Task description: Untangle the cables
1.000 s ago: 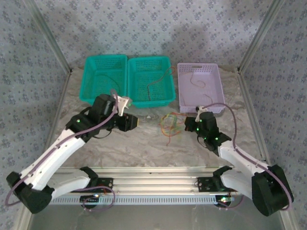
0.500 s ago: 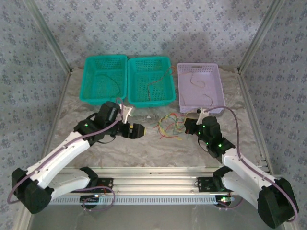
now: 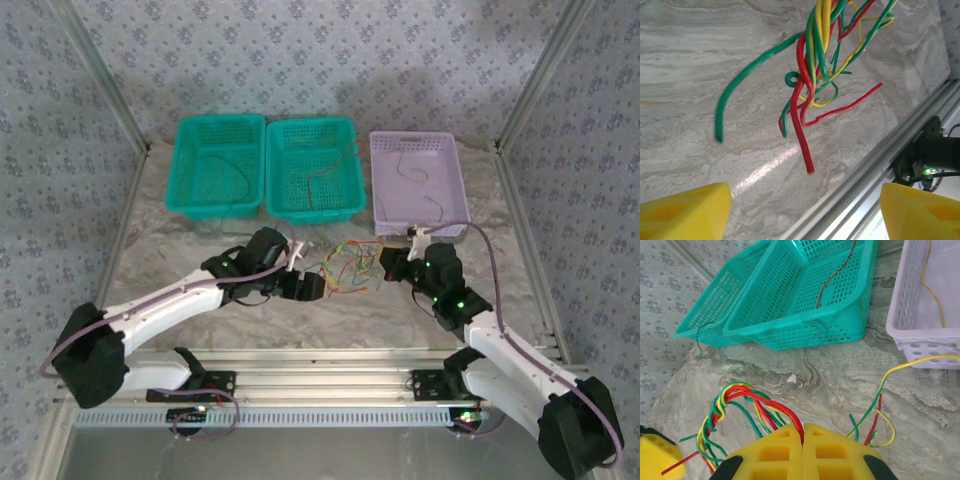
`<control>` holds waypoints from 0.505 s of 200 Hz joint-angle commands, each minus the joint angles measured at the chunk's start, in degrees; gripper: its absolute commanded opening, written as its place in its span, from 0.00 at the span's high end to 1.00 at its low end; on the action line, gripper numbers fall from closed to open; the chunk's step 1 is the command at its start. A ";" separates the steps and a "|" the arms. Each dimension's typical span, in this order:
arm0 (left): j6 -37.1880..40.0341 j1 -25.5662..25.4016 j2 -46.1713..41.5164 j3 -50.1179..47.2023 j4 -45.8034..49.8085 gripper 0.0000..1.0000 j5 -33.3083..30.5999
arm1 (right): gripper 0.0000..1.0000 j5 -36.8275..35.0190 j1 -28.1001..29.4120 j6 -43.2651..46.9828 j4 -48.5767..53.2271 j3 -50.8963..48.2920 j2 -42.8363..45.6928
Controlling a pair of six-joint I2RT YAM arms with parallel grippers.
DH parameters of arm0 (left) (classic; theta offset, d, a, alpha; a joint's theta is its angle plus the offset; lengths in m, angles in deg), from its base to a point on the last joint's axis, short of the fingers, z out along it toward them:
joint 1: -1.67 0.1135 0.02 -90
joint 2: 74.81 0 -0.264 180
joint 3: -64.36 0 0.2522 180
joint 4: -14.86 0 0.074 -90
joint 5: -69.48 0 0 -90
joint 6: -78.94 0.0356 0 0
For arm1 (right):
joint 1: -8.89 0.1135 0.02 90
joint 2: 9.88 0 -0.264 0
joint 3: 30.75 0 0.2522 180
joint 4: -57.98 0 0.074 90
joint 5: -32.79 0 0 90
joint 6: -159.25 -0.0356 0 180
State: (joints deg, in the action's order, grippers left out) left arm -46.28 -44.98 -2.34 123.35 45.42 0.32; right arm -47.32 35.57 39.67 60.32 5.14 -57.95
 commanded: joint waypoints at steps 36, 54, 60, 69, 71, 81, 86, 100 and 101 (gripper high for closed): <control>-1.29 -2.68 3.98 0.32 -5.84 0.35 -3.79 | 1.00 1.80 0.51 -0.67 -0.77 2.41 2.11; -1.58 -2.66 4.34 0.38 -6.46 0.37 -5.19 | 1.00 2.45 0.49 -1.22 -1.15 2.30 2.18; -1.73 -2.66 4.36 0.38 -6.64 0.38 -5.88 | 1.00 2.55 0.50 -1.50 -1.26 2.22 2.21; -2.10 -2.65 4.44 0.30 -7.22 0.40 -6.95 | 1.00 2.94 0.57 -1.81 -1.49 2.22 2.30; -2.19 -2.65 4.44 0.23 -7.39 0.40 -7.15 | 1.00 3.07 0.57 -1.86 -1.56 2.22 2.29; -2.65 -2.66 4.58 0.16 -8.12 0.42 -8.05 | 1.00 3.59 0.64 -2.21 -2.00 2.13 2.32; -2.89 -2.65 4.68 0.12 -8.62 0.44 -8.42 | 1.00 3.71 0.66 -2.36 -2.15 2.08 2.35; -3.57 -2.69 4.93 0.12 -9.79 0.52 -8.85 | 1.00 3.69 0.83 -2.53 -2.08 2.08 2.36; -3.60 -2.71 4.95 0.12 -9.86 0.53 -8.87 | 1.00 3.67 0.83 -2.56 -2.05 2.11 2.41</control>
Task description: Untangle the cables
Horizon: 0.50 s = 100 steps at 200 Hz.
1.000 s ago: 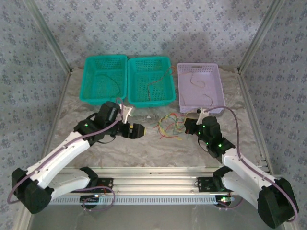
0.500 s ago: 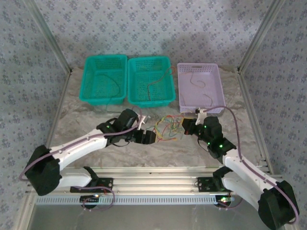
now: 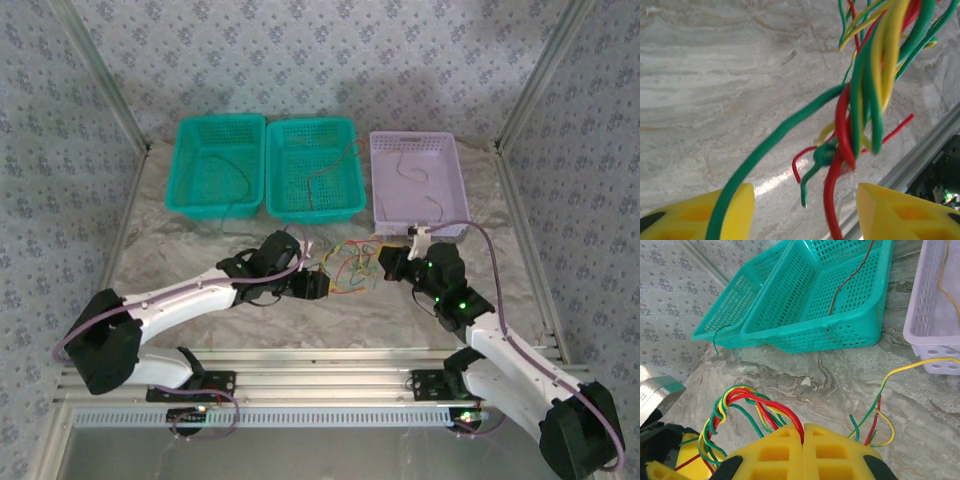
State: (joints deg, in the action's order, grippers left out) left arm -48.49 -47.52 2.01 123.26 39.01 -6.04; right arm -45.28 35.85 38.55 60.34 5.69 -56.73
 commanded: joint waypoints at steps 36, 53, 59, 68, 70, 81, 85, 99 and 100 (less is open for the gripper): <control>-1.30 -0.15 0.58 0.49 -3.47 0.62 -1.93 | 1.00 0.72 0.66 -1.60 -1.47 1.49 1.71; -1.15 -0.13 0.12 -0.03 -2.95 0.65 -1.99 | 1.00 -0.01 0.71 -1.73 -1.42 1.24 1.93; -1.21 -0.12 -0.21 -0.25 -2.85 0.66 -2.04 | 1.00 -0.13 0.67 -1.71 -1.50 1.19 1.99; -1.39 -0.13 -0.73 -0.72 -3.07 0.66 -2.07 | 1.00 -0.47 0.64 -1.84 -1.49 1.08 2.02; -1.41 -0.12 -0.88 -0.77 -3.16 0.66 -2.06 | 1.00 -0.53 0.64 -1.83 -1.49 1.10 2.02; -1.76 -0.12 -1.51 -1.32 -3.48 0.64 -2.00 | 1.00 -0.71 0.55 -1.97 -1.57 1.13 1.99; -1.85 -0.14 -1.73 -1.49 -3.64 0.62 -1.80 | 1.00 -0.80 0.59 -2.07 -1.56 1.14 1.94; -2.10 -0.12 -2.35 -2.00 -4.27 0.62 -1.71 | 1.00 -0.93 0.60 -2.34 -1.68 1.13 1.97; -2.15 -0.12 -2.45 -2.04 -4.30 0.62 -1.77 | 1.00 -0.94 0.57 -2.35 -1.69 1.14 1.96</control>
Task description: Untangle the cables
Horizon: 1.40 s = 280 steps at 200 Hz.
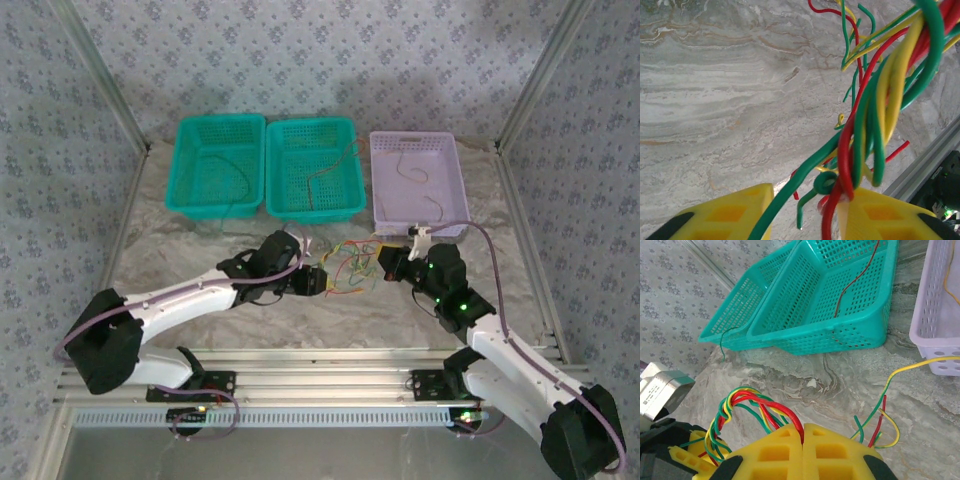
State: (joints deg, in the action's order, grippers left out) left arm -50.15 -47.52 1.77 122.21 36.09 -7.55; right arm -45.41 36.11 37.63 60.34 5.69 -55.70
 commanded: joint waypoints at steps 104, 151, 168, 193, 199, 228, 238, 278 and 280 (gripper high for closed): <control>-2.03 -0.14 -1.26 -1.72 -4.68 0.86 0.53 | 1.00 -0.04 0.51 -2.83 -3.11 0.80 0.32; -0.48 -0.03 -3.91 -0.43 -1.11 1.00 -0.73 | 1.00 -2.58 0.40 -2.32 -0.81 0.85 0.39; 1.15 0.46 -7.70 0.69 3.32 1.00 -1.98 | 1.00 -5.65 -0.16 -2.54 2.65 1.49 0.25; 2.73 2.09 -12.82 1.77 8.72 1.00 -2.12 | 1.00 -6.91 -2.28 -3.98 3.00 0.25 0.13; 3.06 2.47 -13.93 1.95 9.94 1.00 -2.31 | 1.00 -7.55 -2.78 -5.01 3.38 0.01 0.03; 4.19 5.02 -19.24 2.22 14.40 1.00 -2.10 | 1.00 -8.94 -5.53 -6.09 5.80 -0.31 -1.09; 4.52 6.04 -20.80 2.31 15.53 1.00 -1.37 | 1.00 -8.93 -6.74 -6.15 6.77 -0.33 -1.75; 6.97 8.19 -24.50 5.54 22.72 1.00 -0.58 | 1.00 -9.99 -10.22 -7.40 9.00 -0.90 -4.10; 7.11 8.26 -24.64 5.80 23.00 1.00 -0.54 | 1.00 -9.96 -10.38 -7.36 9.15 -0.93 -4.21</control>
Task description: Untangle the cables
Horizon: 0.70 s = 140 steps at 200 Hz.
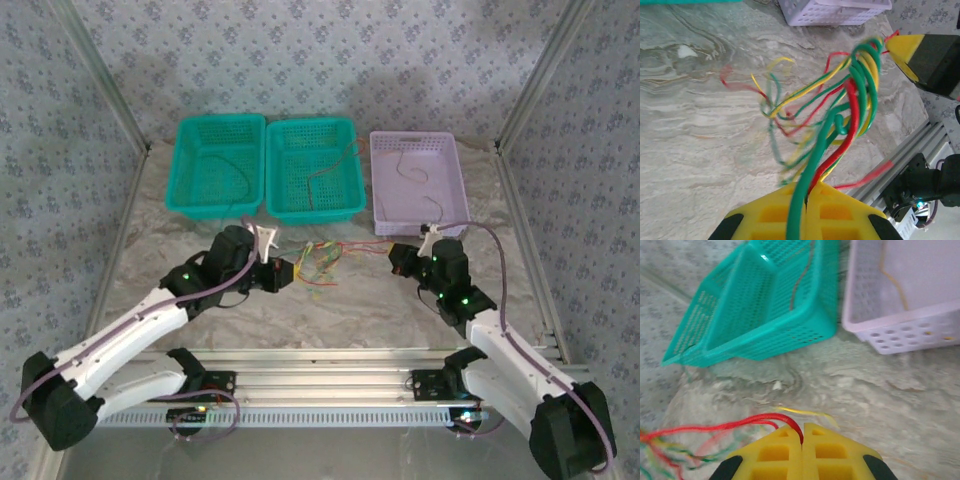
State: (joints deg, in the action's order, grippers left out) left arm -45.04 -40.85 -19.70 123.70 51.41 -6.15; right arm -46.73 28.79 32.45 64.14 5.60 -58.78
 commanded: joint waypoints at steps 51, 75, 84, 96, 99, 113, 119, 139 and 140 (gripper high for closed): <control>4.48 3.00 -5.85 7.90 15.72 1.00 -4.36 | 1.00 -9.89 -5.87 -1.76 8.15 -0.62 -1.59; 4.97 5.13 -7.40 8.73 18.34 1.00 -3.39 | 1.00 -8.00 -7.50 -1.80 8.50 -0.57 -1.42; 4.97 5.41 -7.56 8.73 18.53 1.00 -3.30 | 1.00 -6.97 -7.46 -2.09 7.31 -0.92 -0.79; 5.05 5.55 -7.48 8.58 18.39 1.00 -2.91 | 1.00 -5.67 -7.42 -2.27 6.22 -1.13 0.50; 5.06 5.52 -7.40 8.51 18.34 1.00 -2.86 | 1.00 -5.42 -7.35 -2.31 6.08 -1.08 0.89; 5.09 5.52 -6.76 8.26 17.98 1.00 -2.24 | 1.00 -4.47 -7.02 -2.07 5.65 -0.66 2.98; 5.15 5.53 -6.32 8.21 18.03 1.00 -2.01 | 1.00 -4.35 -6.70 -1.73 5.97 0.02 3.75; 6.27 5.53 -5.22 9.03 19.15 1.00 -2.02 | 1.00 -7.45 -5.14 -0.51 10.26 4.04 5.77; 6.32 5.52 -5.20 9.10 19.23 1.00 -2.09 | 1.00 -7.60 -5.05 -0.45 10.42 4.17 5.85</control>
State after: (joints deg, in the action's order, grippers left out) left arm -40.79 -35.56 -25.84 130.39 69.22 -9.21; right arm -52.54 22.19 31.10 71.51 5.16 -55.57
